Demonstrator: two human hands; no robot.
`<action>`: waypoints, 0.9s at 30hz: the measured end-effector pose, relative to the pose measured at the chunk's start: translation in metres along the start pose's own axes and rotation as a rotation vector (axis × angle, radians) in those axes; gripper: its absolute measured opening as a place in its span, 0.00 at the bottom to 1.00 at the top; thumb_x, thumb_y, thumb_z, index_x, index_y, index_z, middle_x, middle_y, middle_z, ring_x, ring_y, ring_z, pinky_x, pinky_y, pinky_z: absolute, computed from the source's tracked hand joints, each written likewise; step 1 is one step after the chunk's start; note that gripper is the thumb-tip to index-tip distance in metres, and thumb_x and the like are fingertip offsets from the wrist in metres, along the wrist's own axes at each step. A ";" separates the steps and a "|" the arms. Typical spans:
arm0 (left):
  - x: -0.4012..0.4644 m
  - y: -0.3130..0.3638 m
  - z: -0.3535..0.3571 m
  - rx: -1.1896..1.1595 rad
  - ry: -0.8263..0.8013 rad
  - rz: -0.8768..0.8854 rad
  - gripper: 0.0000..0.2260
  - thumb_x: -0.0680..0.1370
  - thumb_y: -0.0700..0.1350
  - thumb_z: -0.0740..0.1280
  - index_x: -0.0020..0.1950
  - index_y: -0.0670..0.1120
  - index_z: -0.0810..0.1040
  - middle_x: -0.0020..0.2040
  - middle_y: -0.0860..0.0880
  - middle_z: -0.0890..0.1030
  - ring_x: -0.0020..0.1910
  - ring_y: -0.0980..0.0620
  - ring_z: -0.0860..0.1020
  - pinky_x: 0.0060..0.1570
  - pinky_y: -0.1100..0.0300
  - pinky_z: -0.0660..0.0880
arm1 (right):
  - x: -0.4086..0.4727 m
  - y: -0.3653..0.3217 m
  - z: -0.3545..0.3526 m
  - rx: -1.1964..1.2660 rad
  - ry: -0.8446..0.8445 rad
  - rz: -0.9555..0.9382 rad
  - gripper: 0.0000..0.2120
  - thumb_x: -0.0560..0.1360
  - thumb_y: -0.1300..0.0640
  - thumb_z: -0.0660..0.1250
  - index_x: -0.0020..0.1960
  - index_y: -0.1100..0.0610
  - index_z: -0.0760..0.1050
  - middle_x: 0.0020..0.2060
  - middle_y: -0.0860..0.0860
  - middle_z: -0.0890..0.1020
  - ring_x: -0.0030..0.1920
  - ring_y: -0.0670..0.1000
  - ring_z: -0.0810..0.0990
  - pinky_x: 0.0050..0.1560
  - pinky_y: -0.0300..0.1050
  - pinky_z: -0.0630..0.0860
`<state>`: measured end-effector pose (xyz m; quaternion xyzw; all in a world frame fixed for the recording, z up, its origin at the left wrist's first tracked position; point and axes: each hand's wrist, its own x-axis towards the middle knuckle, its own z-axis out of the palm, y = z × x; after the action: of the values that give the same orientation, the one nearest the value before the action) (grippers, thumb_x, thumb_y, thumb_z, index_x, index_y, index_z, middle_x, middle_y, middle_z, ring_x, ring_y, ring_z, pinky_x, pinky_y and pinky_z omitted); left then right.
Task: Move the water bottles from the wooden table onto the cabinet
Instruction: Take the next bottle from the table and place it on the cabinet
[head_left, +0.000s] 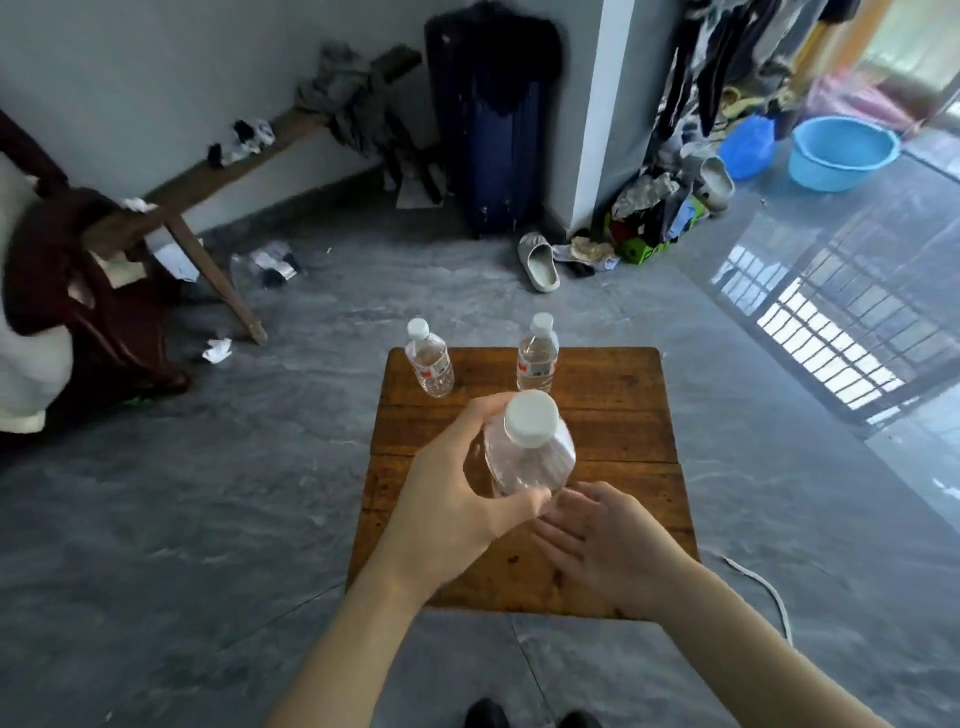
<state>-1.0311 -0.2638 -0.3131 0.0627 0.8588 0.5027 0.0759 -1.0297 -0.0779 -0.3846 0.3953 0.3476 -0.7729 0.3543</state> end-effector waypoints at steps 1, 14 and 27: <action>0.002 0.015 -0.008 -0.040 -0.012 0.011 0.31 0.68 0.54 0.78 0.67 0.68 0.70 0.62 0.66 0.78 0.65 0.61 0.76 0.68 0.60 0.71 | -0.014 -0.006 0.005 0.005 -0.030 0.006 0.16 0.82 0.54 0.56 0.60 0.62 0.75 0.54 0.61 0.85 0.60 0.59 0.81 0.68 0.55 0.72; 0.014 0.205 -0.070 -0.249 -0.018 0.158 0.34 0.61 0.55 0.83 0.65 0.59 0.75 0.60 0.53 0.83 0.59 0.51 0.83 0.61 0.50 0.80 | -0.203 -0.067 0.043 0.029 -0.278 -0.144 0.22 0.80 0.55 0.58 0.69 0.66 0.70 0.61 0.64 0.81 0.60 0.62 0.81 0.61 0.53 0.75; 0.003 0.355 -0.060 -0.272 -0.065 0.339 0.33 0.61 0.55 0.82 0.65 0.57 0.77 0.56 0.55 0.85 0.54 0.53 0.85 0.53 0.53 0.83 | -0.338 -0.101 0.033 0.085 -0.316 -0.342 0.21 0.79 0.55 0.58 0.61 0.72 0.74 0.59 0.68 0.80 0.61 0.64 0.80 0.63 0.54 0.75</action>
<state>-1.0346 -0.1414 0.0253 0.2116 0.7575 0.6171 0.0258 -0.9773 0.0379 -0.0545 0.2193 0.3169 -0.8878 0.2515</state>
